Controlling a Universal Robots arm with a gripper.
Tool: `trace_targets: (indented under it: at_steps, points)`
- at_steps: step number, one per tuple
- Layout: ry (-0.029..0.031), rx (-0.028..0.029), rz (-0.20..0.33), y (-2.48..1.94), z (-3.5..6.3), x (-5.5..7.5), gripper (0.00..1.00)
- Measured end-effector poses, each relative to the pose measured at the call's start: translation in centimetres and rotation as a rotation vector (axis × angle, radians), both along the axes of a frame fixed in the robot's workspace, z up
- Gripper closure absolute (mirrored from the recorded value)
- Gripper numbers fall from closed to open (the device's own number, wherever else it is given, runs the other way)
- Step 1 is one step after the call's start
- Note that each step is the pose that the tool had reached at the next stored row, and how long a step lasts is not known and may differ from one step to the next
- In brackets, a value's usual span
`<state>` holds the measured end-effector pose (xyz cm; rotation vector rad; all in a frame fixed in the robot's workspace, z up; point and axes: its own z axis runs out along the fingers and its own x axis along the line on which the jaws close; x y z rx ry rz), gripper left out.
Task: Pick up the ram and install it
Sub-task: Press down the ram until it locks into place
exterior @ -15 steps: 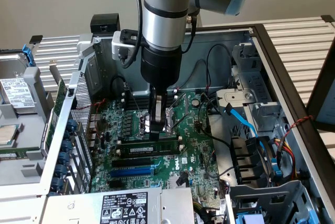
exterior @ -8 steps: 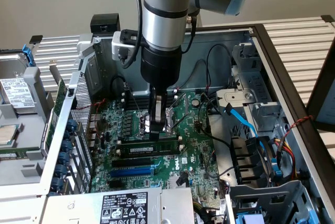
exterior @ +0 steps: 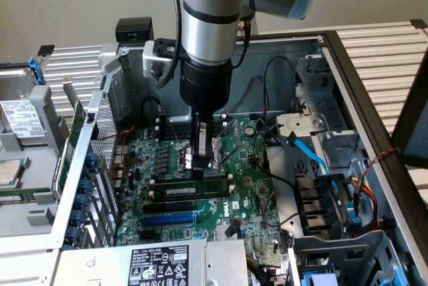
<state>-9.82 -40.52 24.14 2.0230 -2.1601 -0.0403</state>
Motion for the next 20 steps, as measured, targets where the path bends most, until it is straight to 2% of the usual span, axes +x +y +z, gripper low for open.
trace_targets:
  at_steps: [10,14,20]
  points:
    - [0.0001,-0.0012,0.000,0.01,0.06,0.2,0.89]
    - [-0.0001,-0.0011,0.000,0.01,1.09,0.2,0.89]
    - [-0.0003,-0.0013,0.000,0.01,1.11,0.2,0.89]
